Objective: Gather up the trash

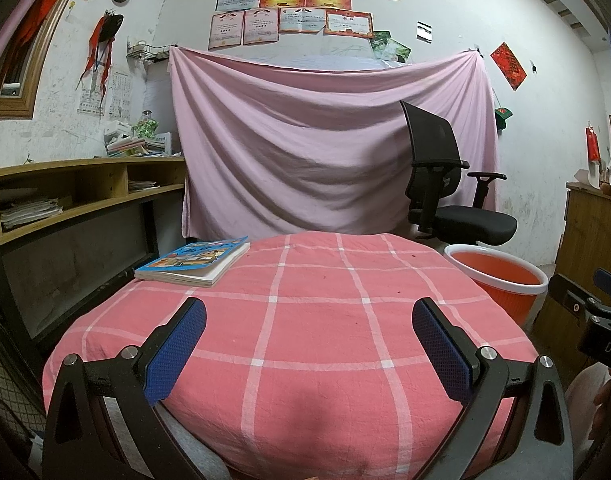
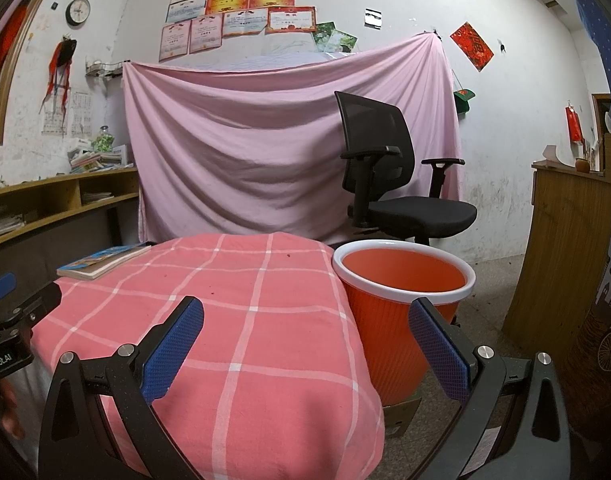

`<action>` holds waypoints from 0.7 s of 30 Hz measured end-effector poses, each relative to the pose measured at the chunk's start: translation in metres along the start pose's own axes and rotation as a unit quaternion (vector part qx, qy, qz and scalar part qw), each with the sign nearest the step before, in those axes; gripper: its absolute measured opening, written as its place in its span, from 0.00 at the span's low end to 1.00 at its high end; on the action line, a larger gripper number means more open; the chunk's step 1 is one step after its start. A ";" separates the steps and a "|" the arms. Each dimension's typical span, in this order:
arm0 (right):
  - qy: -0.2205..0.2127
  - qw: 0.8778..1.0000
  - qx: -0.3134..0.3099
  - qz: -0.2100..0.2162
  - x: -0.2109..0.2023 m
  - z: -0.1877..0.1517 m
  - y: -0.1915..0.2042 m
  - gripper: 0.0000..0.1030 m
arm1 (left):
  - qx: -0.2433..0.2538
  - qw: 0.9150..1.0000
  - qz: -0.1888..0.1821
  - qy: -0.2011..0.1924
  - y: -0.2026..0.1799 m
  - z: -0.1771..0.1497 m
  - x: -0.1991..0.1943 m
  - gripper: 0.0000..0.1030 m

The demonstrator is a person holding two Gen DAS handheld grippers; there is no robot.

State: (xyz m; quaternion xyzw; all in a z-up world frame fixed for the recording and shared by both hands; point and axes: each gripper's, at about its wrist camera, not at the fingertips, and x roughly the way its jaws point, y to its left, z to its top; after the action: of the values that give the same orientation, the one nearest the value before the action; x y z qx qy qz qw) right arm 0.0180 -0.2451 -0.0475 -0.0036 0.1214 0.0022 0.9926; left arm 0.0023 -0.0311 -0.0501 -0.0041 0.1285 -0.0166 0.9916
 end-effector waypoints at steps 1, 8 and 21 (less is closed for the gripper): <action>0.000 1.000 0.000 0.000 0.000 0.000 0.000 1.00 | 0.000 1.000 0.000 0.000 0.000 0.000 0.000 0.98; 0.001 1.000 0.000 0.000 0.000 0.000 0.000 1.00 | 0.000 1.000 0.000 0.000 0.001 0.000 0.000 0.98; 0.001 1.000 0.001 0.000 -0.001 0.001 0.001 1.00 | 0.000 1.000 -0.001 0.000 0.003 0.000 0.001 0.98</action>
State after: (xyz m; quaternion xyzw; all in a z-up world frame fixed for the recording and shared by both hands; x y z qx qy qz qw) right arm 0.0175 -0.2442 -0.0467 -0.0027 0.1228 0.0021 0.9924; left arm 0.0031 -0.0283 -0.0501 -0.0040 0.1286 -0.0173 0.9915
